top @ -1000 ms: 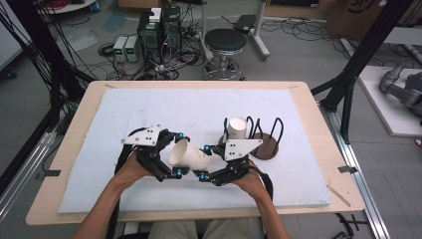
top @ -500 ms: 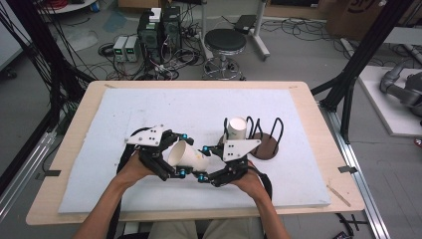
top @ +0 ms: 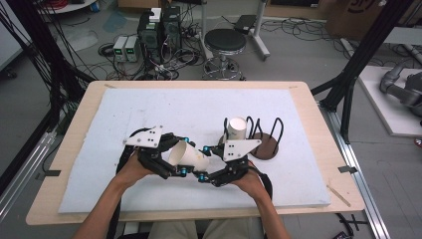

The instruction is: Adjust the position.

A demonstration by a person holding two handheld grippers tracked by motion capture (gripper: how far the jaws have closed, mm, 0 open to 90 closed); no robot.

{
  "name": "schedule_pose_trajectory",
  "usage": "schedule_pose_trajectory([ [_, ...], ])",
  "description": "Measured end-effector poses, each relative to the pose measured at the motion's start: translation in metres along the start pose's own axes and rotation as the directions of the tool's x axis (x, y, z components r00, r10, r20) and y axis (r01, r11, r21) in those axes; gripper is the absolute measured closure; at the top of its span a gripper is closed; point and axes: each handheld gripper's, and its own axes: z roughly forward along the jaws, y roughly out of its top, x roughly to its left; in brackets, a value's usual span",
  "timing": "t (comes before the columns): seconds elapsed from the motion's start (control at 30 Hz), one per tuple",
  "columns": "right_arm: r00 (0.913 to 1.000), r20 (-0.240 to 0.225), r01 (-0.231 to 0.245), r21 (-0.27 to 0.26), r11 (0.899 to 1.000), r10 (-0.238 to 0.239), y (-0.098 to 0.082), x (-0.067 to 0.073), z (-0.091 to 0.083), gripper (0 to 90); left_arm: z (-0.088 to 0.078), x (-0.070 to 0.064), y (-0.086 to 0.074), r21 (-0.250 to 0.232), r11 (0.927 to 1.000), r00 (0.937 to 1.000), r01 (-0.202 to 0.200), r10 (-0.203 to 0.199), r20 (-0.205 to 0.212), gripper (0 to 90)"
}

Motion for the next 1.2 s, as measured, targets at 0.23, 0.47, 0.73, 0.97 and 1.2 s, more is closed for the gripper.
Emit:
schedule_pose_trajectory([
  [0.23,1.0,0.001,-0.001,0.0,1.0,0.001,0.0001,0.0001,-0.0001,37.5,-0.0001,-0.0006,-0.0001,-0.002,1.0,1.0,0.0,0.0,-0.004,28.8],
  [0.47,1.0,0.0,0.001,0.002,1.0,-0.001,-0.0001,-0.0001,-0.0002,37.5,-0.0002,-0.0007,-0.0002,0.001,1.0,1.0,0.001,-0.001,-0.004,29.8],
  [0.73,0.9999,0.005,-0.013,0.024,1.0,0.013,0.0003,-0.0001,0.0024,21.6,-0.001,-0.0004,-0.0001,-0.001,1.0,1.0,0.0,0.0,-0.006,29.6],
  [0.97,0.9994,0.015,-0.032,0.029,0.999,0.032,0.0001,-0.0002,0.0031,15.7,-0.0031,-0.0001,-0.0002,-0.002,1.0,0.9999,0.001,-0.001,-0.01,29.6],
  [1.2,0.9982,0.045,-0.041,0.034,0.999,0.04,-0.0029,0.0001,-0.0003,15.7,-0.0058,-0.0003,-0.0001,0.001,1.0,0.9997,0.001,-0.001,-0.025,29.4],
])
